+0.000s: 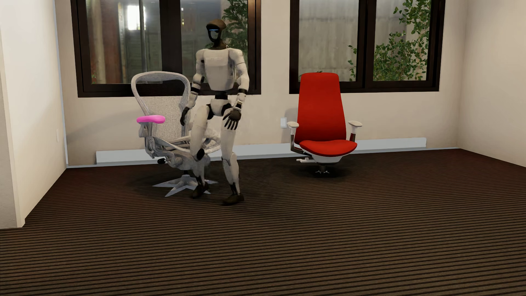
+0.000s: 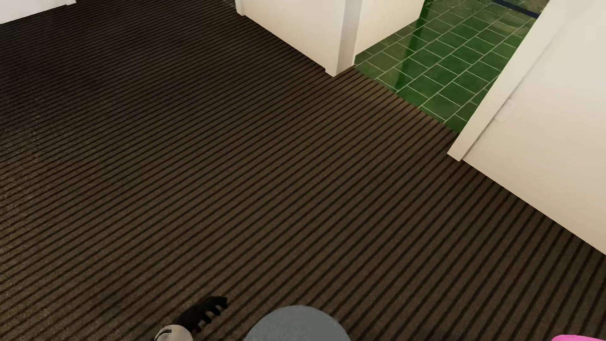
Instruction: Take a seat on the light pink chair
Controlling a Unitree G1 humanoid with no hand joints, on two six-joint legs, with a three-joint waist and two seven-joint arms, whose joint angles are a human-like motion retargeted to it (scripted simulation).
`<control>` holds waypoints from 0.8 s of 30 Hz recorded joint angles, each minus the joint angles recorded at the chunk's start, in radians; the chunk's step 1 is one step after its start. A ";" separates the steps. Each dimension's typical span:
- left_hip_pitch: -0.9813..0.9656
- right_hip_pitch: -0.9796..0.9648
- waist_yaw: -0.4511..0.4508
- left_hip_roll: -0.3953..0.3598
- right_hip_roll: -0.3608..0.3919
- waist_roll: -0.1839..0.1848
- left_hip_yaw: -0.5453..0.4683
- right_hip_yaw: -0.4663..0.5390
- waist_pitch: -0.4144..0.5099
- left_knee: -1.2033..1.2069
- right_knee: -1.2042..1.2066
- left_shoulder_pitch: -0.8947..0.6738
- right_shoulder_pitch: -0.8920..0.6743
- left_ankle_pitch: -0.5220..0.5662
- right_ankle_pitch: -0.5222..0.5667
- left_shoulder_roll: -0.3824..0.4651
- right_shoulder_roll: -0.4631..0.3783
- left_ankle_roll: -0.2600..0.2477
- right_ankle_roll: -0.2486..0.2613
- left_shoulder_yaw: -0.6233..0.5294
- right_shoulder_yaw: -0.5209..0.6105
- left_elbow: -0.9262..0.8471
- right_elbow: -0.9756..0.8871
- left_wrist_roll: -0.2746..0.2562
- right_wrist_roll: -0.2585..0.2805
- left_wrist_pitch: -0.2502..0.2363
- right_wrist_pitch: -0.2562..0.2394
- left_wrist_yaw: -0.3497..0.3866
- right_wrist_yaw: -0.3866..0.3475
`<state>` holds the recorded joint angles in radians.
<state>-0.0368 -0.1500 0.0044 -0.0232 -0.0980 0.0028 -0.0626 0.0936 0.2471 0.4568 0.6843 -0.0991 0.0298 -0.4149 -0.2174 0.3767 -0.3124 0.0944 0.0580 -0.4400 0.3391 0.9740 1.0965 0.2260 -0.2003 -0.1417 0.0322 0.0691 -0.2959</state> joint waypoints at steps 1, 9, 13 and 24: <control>-0.033 0.011 0.009 -0.001 -0.008 -0.011 -0.012 0.038 0.005 0.010 -0.152 -0.035 -0.001 -0.005 0.043 -0.011 0.020 -0.031 0.050 -0.051 -0.004 -0.042 -0.002 0.050 -0.026 -0.029 -0.006 -0.007 -0.025; -0.396 -0.112 0.044 0.055 -0.013 0.019 -0.139 -0.043 0.140 0.382 -0.007 -0.096 -0.076 -0.029 -0.057 -0.076 -0.049 -0.066 0.002 -0.126 0.000 -0.172 -0.125 0.089 -0.061 0.053 0.071 0.032 -0.103; -0.434 -0.369 0.007 0.168 -0.043 0.021 -0.047 -0.009 0.234 0.486 0.334 -0.139 -0.107 -0.082 -0.138 -0.007 -0.056 -0.114 -0.042 -0.059 -0.034 -0.087 -0.133 0.089 -0.028 0.097 0.070 0.062 -0.132; -1.145 -0.922 0.028 0.218 -0.117 0.052 -0.198 0.099 0.532 1.335 1.232 -0.254 -0.237 -0.274 -0.405 0.105 -0.213 -0.294 0.078 0.029 -0.008 -0.104 -0.298 -0.038 -0.069 0.117 0.070 0.096 -0.161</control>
<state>-1.1816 -1.0716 0.0321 0.1952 -0.2151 0.0545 -0.2602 0.1924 0.7795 1.7923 1.9159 -0.3530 -0.2074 -0.6894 -0.6226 0.4815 -0.5259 -0.1999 0.1360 -0.4108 0.3310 0.8701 0.7980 0.1877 -0.2689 -0.0242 0.1026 0.1647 -0.4570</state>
